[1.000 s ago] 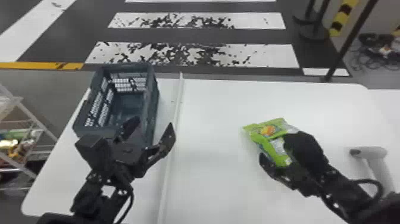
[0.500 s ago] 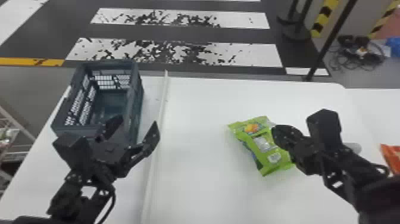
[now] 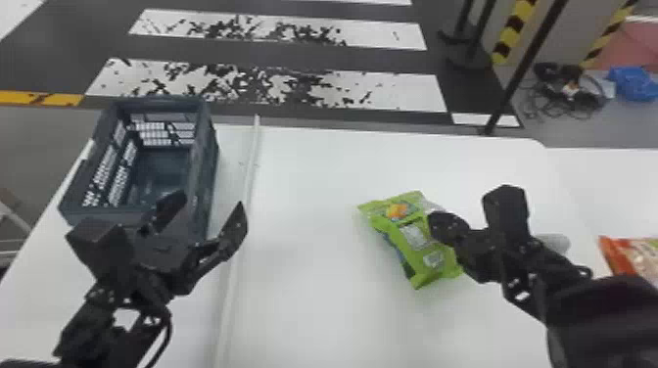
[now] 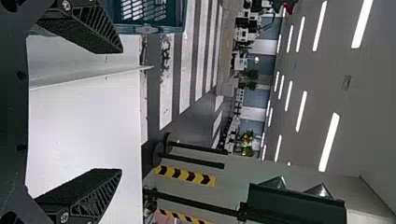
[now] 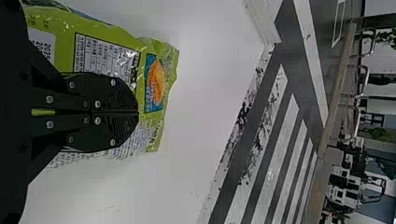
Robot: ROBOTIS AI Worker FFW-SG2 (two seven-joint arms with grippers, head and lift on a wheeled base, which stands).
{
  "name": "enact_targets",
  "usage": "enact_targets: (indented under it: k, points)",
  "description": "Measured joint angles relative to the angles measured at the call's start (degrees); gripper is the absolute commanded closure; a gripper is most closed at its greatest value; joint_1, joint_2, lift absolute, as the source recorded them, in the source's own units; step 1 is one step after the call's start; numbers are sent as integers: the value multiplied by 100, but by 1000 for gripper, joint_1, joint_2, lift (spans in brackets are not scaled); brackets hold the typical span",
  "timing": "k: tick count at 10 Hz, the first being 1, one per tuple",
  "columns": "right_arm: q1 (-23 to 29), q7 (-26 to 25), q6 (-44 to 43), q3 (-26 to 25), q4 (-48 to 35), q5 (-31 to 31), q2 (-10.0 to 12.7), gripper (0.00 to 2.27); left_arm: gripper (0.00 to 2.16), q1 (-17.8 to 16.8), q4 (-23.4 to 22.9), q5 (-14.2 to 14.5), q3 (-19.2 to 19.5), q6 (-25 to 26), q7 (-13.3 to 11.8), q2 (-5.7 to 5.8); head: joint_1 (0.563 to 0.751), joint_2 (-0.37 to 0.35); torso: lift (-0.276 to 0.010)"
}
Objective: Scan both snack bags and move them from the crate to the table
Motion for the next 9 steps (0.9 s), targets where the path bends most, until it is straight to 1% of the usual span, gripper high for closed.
enact_targets:
  k: [2,6,7,8,9]
  points:
    - [11,109,-181,11,276,-69,82,2253,87,-13,25,0,-7,11,0,15,695,-55,-88]
    - [225,120,-907,70,849,-74,384,2253,87,-35,79,0,-28,11,0,2,695,-30,-88]
    - [232,113,-1010,99,955,-74,418,2253,87,-37,89,0,-36,11,0,-1,695,-25,-88]
    - [244,102,-1063,105,961,-77,427,2253,87,-37,92,0,-40,11,0,-1,695,-23,-88]
    - [313,85,-1078,51,745,-81,429,2253,87,-37,91,0,-39,11,0,0,695,-24,-88]
